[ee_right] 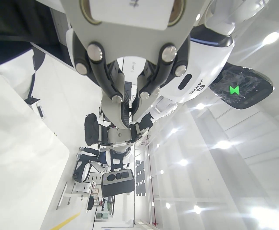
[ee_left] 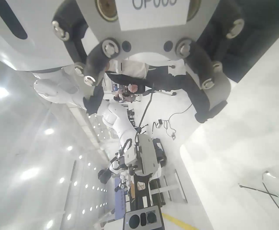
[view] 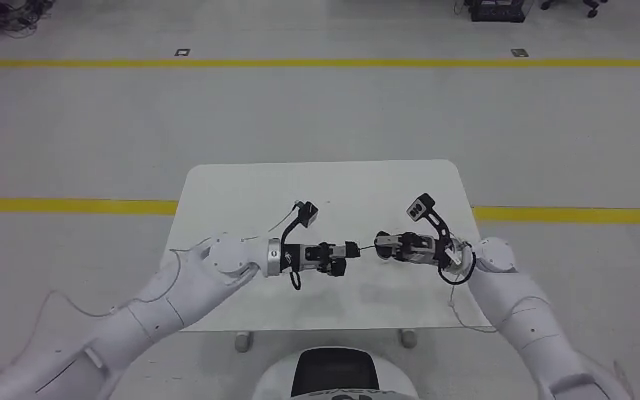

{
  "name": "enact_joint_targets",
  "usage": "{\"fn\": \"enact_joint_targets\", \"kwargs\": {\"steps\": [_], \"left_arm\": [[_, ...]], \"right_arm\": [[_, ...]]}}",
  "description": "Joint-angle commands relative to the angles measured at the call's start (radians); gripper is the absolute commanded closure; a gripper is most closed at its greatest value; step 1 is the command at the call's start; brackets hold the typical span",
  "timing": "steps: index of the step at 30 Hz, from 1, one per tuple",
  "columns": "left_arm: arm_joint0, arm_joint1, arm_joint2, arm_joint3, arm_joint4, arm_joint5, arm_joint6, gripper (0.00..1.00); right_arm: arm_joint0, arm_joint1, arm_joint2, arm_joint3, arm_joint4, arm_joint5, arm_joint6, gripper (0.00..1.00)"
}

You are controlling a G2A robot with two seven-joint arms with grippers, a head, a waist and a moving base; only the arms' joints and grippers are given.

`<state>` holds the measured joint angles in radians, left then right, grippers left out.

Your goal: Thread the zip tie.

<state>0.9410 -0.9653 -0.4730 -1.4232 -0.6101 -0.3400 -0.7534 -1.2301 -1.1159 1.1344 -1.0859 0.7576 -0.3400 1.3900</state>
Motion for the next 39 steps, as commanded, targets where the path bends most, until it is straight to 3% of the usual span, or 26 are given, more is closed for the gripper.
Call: {"fn": "enact_joint_targets", "kwargs": {"steps": [1,7,19,26,39], "left_arm": [[0.0,0.0,0.0,0.0,0.0,0.0,0.0,0.0],[0.032,-0.019,0.002,-0.014,-0.061,0.026,0.043,0.0],[0.04,-0.059,-0.009,0.034,-0.136,0.043,0.057,0.0],[0.055,-0.067,-0.04,0.054,-0.163,0.018,0.087,0.0],[0.073,-0.072,-0.057,0.042,-0.154,0.034,0.084,0.0]], "right_arm": [[-0.003,0.0,-0.001,-0.006,-0.004,0.002,-0.015,1.0],[-0.028,-0.003,-0.003,-0.053,-0.016,0.0,-0.059,1.0],[-0.026,-0.014,0.006,-0.042,0.013,0.0,-0.03,1.0],[-0.029,-0.018,0.022,-0.037,0.023,0.0,-0.019,1.0],[-0.054,-0.016,0.029,-0.08,0.007,0.005,-0.076,1.0]]}}
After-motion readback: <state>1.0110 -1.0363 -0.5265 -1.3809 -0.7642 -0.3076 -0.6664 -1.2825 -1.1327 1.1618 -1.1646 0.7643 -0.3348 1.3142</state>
